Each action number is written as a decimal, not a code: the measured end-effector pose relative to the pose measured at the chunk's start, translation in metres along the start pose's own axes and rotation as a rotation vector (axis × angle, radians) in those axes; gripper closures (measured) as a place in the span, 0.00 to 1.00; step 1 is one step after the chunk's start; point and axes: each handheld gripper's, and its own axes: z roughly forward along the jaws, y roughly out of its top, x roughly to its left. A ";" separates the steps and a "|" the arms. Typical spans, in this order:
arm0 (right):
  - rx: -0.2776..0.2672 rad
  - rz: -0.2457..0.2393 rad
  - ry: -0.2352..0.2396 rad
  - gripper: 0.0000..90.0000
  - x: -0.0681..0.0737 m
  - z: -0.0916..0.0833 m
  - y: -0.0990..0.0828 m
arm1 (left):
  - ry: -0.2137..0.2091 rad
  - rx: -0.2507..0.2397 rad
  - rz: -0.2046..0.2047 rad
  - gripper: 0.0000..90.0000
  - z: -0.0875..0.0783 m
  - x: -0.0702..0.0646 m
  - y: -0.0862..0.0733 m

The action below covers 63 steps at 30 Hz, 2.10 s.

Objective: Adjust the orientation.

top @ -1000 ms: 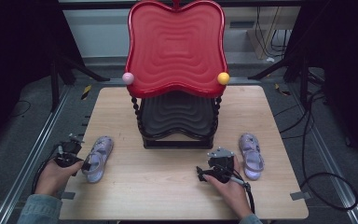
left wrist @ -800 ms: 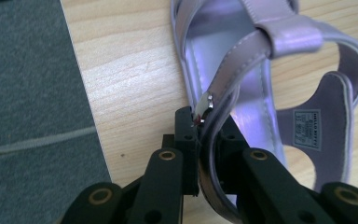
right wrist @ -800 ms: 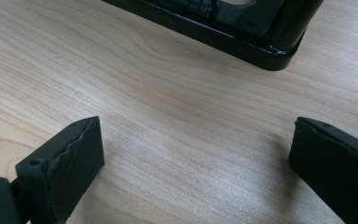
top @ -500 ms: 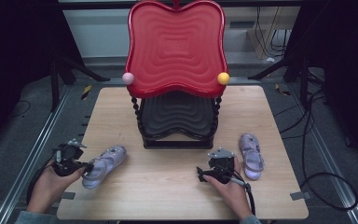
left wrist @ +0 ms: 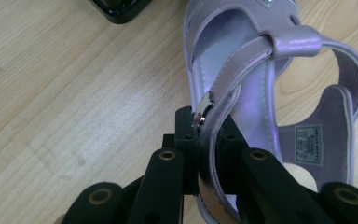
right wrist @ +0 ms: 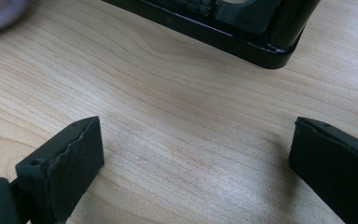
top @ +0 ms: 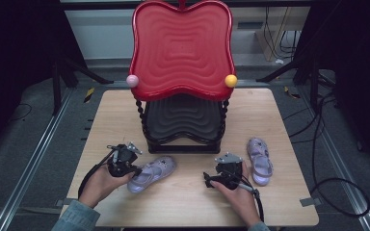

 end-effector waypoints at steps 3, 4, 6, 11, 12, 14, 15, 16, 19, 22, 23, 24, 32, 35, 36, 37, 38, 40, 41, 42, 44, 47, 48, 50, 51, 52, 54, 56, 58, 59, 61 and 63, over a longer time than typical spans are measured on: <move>0.000 0.001 0.000 0.04 0.000 0.000 0.000 | -0.002 0.014 0.013 0.92 0.003 0.002 -0.003; 0.000 0.001 0.000 0.04 0.000 0.000 0.000 | -0.011 0.014 0.011 0.92 0.004 0.002 -0.005; 0.000 -0.001 -0.001 0.04 0.000 0.000 0.000 | -0.007 0.032 0.023 0.91 0.007 0.001 -0.008; 0.000 0.000 0.000 0.04 0.000 0.000 0.000 | 0.012 0.020 0.036 0.87 0.007 -0.004 -0.013; 0.000 0.001 0.000 0.04 0.000 0.000 0.000 | 0.025 0.008 0.038 0.83 0.005 -0.005 -0.013; 0.000 0.000 -0.001 0.04 0.000 0.000 0.000 | 0.064 -0.024 0.035 0.72 -0.003 -0.009 -0.012; 0.000 0.001 0.000 0.04 0.000 0.000 0.000 | 0.081 -0.038 0.036 0.68 -0.008 -0.010 -0.012; 0.000 0.001 0.000 0.04 0.000 0.000 0.000 | 0.095 -0.055 0.034 0.63 -0.013 -0.012 -0.011; 0.000 -0.001 -0.001 0.04 0.000 0.000 0.000 | 0.132 -0.089 0.040 0.49 -0.027 -0.020 -0.010; 0.000 0.000 -0.001 0.04 0.000 0.000 0.000 | 0.124 -0.097 0.060 0.48 -0.037 -0.029 -0.010; 0.000 -0.001 -0.001 0.04 0.000 0.000 0.000 | 0.109 -0.099 0.065 0.47 -0.042 -0.036 -0.011; 0.000 0.001 0.000 0.04 0.000 0.000 0.000 | 0.107 -0.102 0.069 0.47 -0.043 -0.039 -0.011; 0.000 0.001 0.000 0.04 0.000 0.000 0.000 | 0.066 -0.044 0.126 0.56 -0.036 -0.060 -0.009; 0.000 -0.001 -0.001 0.04 0.000 0.000 0.000 | 0.051 -0.008 0.121 0.60 -0.023 -0.059 -0.007; 0.000 0.001 0.000 0.04 0.000 0.000 0.000 | 0.042 0.005 0.118 0.61 -0.017 -0.059 -0.007; 0.000 0.001 0.000 0.04 0.000 0.000 0.000 | 0.040 0.019 0.116 0.62 -0.014 -0.058 -0.007; 0.000 0.001 0.000 0.04 0.000 0.000 0.000 | 0.039 0.029 0.117 0.63 -0.010 -0.058 -0.007; 0.000 0.000 0.000 0.04 0.000 0.000 0.000 | 0.031 0.041 0.113 0.65 -0.004 -0.058 -0.007; 0.000 0.001 0.000 0.04 0.000 0.000 0.000 | 0.026 0.046 0.107 0.66 -0.001 -0.057 -0.007; 0.000 0.001 0.000 0.04 0.000 0.000 0.000 | 0.022 0.050 0.102 0.68 0.002 -0.057 -0.007; 0.000 0.001 0.000 0.04 0.000 0.000 0.000 | 0.021 0.065 0.106 0.70 0.005 -0.057 -0.007; 0.000 0.001 0.000 0.04 0.000 0.000 0.000 | 0.025 0.083 0.106 0.74 0.009 -0.056 -0.006; 0.000 0.001 0.000 0.04 0.000 0.000 0.000 | 0.020 0.084 0.105 0.75 0.010 -0.056 -0.006; 0.000 0.001 0.000 0.04 0.000 0.000 0.000 | 0.014 0.089 0.101 0.78 0.011 -0.055 -0.006; 0.000 0.001 0.000 0.04 0.000 0.000 0.000 | 0.014 0.089 0.101 0.79 0.011 -0.055 -0.006; 0.000 0.001 0.000 0.04 0.000 0.000 0.000 | 0.012 0.089 0.097 0.79 0.012 -0.055 -0.006; 0.000 0.001 0.000 0.04 0.000 0.000 0.000 | 0.007 0.098 0.098 0.83 0.014 -0.055 -0.005; 0.000 0.001 0.000 0.04 0.000 0.000 0.000 | 0.005 0.099 0.100 0.85 0.014 -0.055 -0.005; 0.000 0.001 0.000 0.04 0.000 0.000 0.000 | 0.000 0.101 0.098 0.88 0.015 -0.055 -0.004; 0.000 0.001 0.000 0.04 0.000 0.000 0.000 | -0.001 0.103 0.099 0.89 0.016 -0.055 -0.004; 0.000 0.000 0.000 0.04 0.000 0.000 0.000 | -0.004 0.105 0.101 0.90 0.016 -0.055 -0.004; 0.000 0.000 0.000 0.04 0.000 0.000 0.000 | -0.005 0.107 0.099 0.90 0.017 -0.054 -0.003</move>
